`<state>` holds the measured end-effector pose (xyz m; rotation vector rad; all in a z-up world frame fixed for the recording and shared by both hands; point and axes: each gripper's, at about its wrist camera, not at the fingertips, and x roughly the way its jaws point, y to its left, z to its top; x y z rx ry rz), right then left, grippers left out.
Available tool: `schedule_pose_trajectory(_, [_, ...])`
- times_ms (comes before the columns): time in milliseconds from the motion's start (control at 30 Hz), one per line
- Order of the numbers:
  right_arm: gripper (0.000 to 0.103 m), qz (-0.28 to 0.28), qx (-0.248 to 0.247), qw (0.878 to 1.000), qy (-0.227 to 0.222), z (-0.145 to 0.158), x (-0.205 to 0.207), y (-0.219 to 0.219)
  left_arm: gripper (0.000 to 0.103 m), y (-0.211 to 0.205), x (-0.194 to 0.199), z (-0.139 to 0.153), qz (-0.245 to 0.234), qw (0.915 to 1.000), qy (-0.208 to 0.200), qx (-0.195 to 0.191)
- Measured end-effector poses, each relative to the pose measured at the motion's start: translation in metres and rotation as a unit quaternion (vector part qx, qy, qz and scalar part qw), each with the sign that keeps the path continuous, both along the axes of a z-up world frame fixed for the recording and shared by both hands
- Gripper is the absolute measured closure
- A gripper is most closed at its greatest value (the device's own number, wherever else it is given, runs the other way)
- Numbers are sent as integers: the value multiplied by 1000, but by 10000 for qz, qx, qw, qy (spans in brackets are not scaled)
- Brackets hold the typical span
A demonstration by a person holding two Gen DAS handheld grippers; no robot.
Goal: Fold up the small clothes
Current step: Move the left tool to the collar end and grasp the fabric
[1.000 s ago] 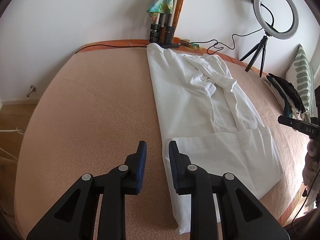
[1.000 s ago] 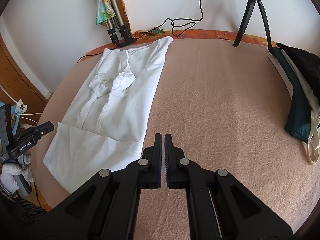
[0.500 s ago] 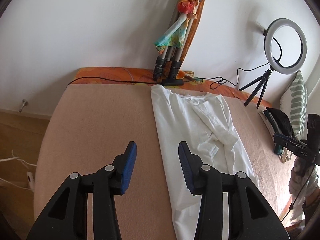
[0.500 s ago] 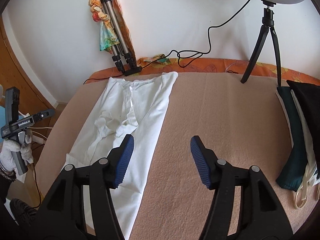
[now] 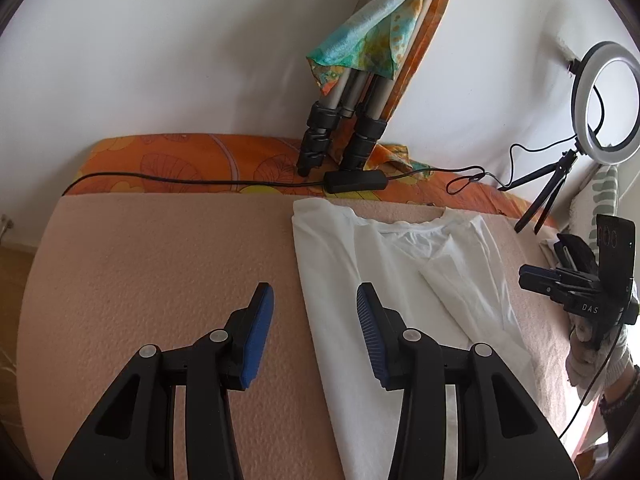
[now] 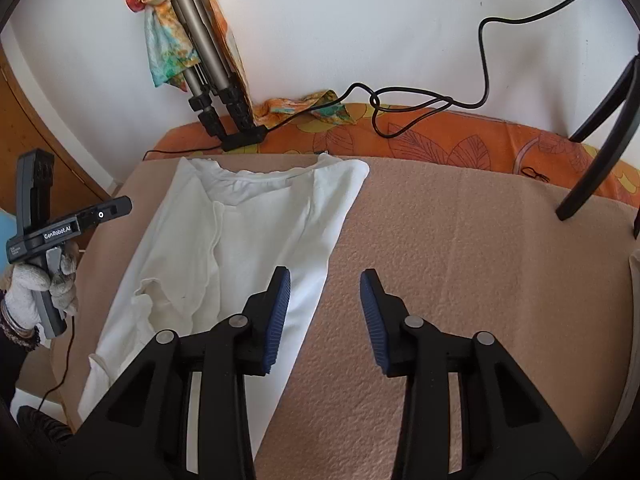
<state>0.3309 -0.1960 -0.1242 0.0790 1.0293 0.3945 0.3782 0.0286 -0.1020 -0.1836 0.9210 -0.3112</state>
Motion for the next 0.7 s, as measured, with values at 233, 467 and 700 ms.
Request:
schedule_pose_trajectory(233, [94,148,236,9995,124,-24,33,6,61,-8,37,-23,7,9998,30,193])
schedule_pose_trajectory(467, [100,19,317,9995,-17,-20,56,-10,61,2,56,-27,44,9999,12,-105])
schedule_pose_trajectory(700, [95,128,645,9977,137,-26,74,-13,56,-6,70,-29,-19,9994,129,-317])
